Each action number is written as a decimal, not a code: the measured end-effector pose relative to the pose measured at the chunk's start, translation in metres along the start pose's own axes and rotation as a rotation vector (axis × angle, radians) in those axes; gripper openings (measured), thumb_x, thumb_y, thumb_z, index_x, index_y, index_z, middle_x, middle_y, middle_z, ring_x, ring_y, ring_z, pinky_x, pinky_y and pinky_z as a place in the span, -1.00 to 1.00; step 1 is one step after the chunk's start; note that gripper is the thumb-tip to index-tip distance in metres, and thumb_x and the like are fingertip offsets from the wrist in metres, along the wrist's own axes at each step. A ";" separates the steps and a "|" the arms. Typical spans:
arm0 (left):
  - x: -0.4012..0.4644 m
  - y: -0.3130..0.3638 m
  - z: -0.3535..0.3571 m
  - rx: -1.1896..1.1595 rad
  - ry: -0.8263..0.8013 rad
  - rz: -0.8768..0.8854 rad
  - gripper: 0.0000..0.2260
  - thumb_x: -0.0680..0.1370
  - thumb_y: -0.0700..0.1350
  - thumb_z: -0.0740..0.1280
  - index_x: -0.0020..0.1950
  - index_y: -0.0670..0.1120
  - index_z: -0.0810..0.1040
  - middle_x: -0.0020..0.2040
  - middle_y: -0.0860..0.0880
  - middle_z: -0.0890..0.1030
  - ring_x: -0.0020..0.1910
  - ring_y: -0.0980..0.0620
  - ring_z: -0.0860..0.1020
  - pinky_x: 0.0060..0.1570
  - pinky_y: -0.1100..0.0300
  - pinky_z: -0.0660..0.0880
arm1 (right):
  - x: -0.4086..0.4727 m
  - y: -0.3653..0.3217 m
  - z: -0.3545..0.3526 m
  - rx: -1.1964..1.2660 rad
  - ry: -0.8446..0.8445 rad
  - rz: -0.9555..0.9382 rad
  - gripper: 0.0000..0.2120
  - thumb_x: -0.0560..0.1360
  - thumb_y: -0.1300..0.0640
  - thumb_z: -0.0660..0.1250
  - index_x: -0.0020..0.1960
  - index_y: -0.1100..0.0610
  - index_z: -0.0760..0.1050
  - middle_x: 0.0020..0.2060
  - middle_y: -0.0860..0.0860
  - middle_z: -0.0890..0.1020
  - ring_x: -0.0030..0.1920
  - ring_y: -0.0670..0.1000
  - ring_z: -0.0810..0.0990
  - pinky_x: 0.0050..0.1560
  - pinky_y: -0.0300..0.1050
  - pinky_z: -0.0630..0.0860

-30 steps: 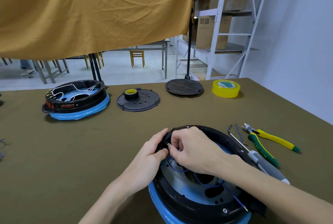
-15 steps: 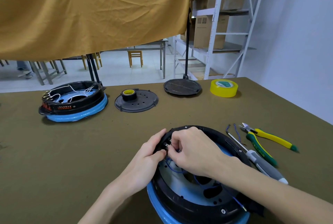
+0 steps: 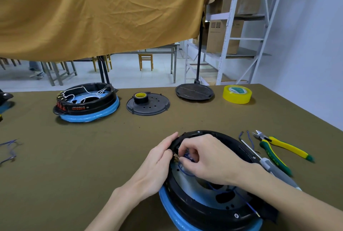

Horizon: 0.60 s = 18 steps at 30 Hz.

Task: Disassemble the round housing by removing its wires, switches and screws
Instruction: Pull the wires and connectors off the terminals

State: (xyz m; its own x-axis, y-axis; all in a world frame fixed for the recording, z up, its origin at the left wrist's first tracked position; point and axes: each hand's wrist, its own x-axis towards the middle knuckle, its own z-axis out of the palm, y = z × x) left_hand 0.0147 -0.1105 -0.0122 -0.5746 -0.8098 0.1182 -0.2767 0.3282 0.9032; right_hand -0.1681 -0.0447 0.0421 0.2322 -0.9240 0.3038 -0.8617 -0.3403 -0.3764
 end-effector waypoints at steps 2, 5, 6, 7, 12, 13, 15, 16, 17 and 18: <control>0.000 -0.002 -0.002 0.062 0.046 0.026 -0.47 0.59 0.01 0.00 0.56 0.25 0.33 0.48 0.30 0.42 0.47 0.37 0.32 0.53 0.12 0.29 | 0.001 -0.002 0.004 -0.068 -0.015 -0.019 -0.87 0.50 -0.08 0.37 -0.11 -0.04 0.61 -0.49 -0.18 0.44 -0.35 -0.11 0.48 -0.31 -0.24 0.36; -0.001 -0.004 -0.003 0.081 0.046 0.021 -0.49 0.59 0.02 -0.01 0.51 0.27 0.38 0.43 0.26 0.48 0.47 0.26 0.36 0.50 0.05 0.32 | 0.005 -0.003 0.006 -0.119 -0.003 -0.036 -0.84 0.55 -0.08 0.32 -0.14 -0.04 0.58 -0.48 -0.19 0.42 -0.31 -0.07 0.47 -0.22 -0.13 0.45; -0.001 -0.005 -0.003 0.064 0.042 0.016 -0.50 0.59 0.03 -0.02 0.50 0.29 0.39 0.42 0.24 0.50 0.47 0.22 0.38 0.49 0.04 0.33 | 0.006 -0.003 0.006 -0.128 -0.003 -0.041 -0.84 0.55 -0.07 0.31 -0.16 -0.04 0.54 -0.47 -0.19 0.42 -0.31 -0.07 0.47 -0.22 -0.11 0.44; -0.002 -0.006 -0.001 0.047 0.043 0.013 -0.50 0.59 0.03 -0.03 0.48 0.30 0.40 0.42 0.22 0.51 0.47 0.20 0.39 0.49 0.02 0.34 | 0.006 -0.003 0.007 -0.134 -0.007 -0.048 -0.83 0.56 -0.05 0.30 -0.18 -0.05 0.49 -0.45 -0.19 0.41 -0.31 -0.07 0.45 -0.23 -0.11 0.40; -0.001 -0.009 0.002 0.025 0.069 0.017 -0.49 0.56 0.07 -0.05 0.45 0.34 0.42 0.43 0.21 0.50 0.49 0.21 0.35 0.49 0.03 0.32 | 0.003 -0.004 0.010 -0.124 -0.020 -0.052 -0.81 0.58 -0.01 0.28 -0.20 -0.06 0.39 -0.45 -0.20 0.35 -0.36 -0.18 0.36 -0.28 -0.20 0.25; 0.000 -0.010 0.002 0.024 0.069 0.014 -0.48 0.56 0.09 -0.05 0.45 0.34 0.42 0.43 0.22 0.49 0.49 0.21 0.35 0.50 0.03 0.32 | 0.002 -0.004 0.010 -0.124 -0.022 -0.050 -0.81 0.59 0.00 0.29 -0.20 -0.05 0.40 -0.45 -0.19 0.35 -0.36 -0.17 0.36 -0.27 -0.18 0.28; 0.001 -0.012 0.002 0.021 0.065 0.010 -0.47 0.55 0.09 -0.05 0.47 0.34 0.42 0.44 0.21 0.48 0.49 0.23 0.34 0.51 0.03 0.31 | 0.002 -0.004 0.010 -0.099 -0.025 -0.040 -0.81 0.59 0.02 0.29 -0.20 -0.03 0.42 -0.47 -0.18 0.35 -0.36 -0.13 0.37 -0.24 -0.13 0.36; 0.001 -0.012 0.002 0.017 0.064 0.009 -0.47 0.55 0.08 -0.05 0.47 0.33 0.42 0.45 0.21 0.47 0.49 0.23 0.34 0.51 0.03 0.31 | 0.002 -0.004 0.010 -0.093 -0.028 -0.033 -0.81 0.59 0.02 0.30 -0.20 -0.02 0.43 -0.47 -0.18 0.36 -0.36 -0.13 0.38 -0.23 -0.11 0.38; 0.002 -0.013 0.002 0.017 0.064 0.011 -0.47 0.55 0.07 -0.04 0.48 0.33 0.42 0.45 0.22 0.47 0.49 0.24 0.33 0.51 0.03 0.30 | 0.003 -0.004 0.010 -0.095 -0.028 -0.030 -0.81 0.59 0.02 0.30 -0.20 -0.02 0.43 -0.47 -0.17 0.37 -0.36 -0.13 0.38 -0.23 -0.12 0.39; 0.002 -0.013 0.002 0.018 0.064 0.016 -0.47 0.56 0.07 -0.05 0.48 0.32 0.42 0.45 0.23 0.47 0.50 0.25 0.33 0.51 0.04 0.30 | 0.004 -0.004 0.011 -0.092 -0.029 -0.022 -0.80 0.59 0.02 0.30 -0.21 -0.03 0.43 -0.48 -0.16 0.38 -0.37 -0.12 0.39 -0.25 -0.13 0.37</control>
State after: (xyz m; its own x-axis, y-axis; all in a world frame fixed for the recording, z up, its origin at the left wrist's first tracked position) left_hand 0.0155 -0.1153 -0.0245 -0.5287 -0.8336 0.1598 -0.2820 0.3501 0.8933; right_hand -0.1587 -0.0485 0.0354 0.2636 -0.9214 0.2857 -0.8936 -0.3448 -0.2875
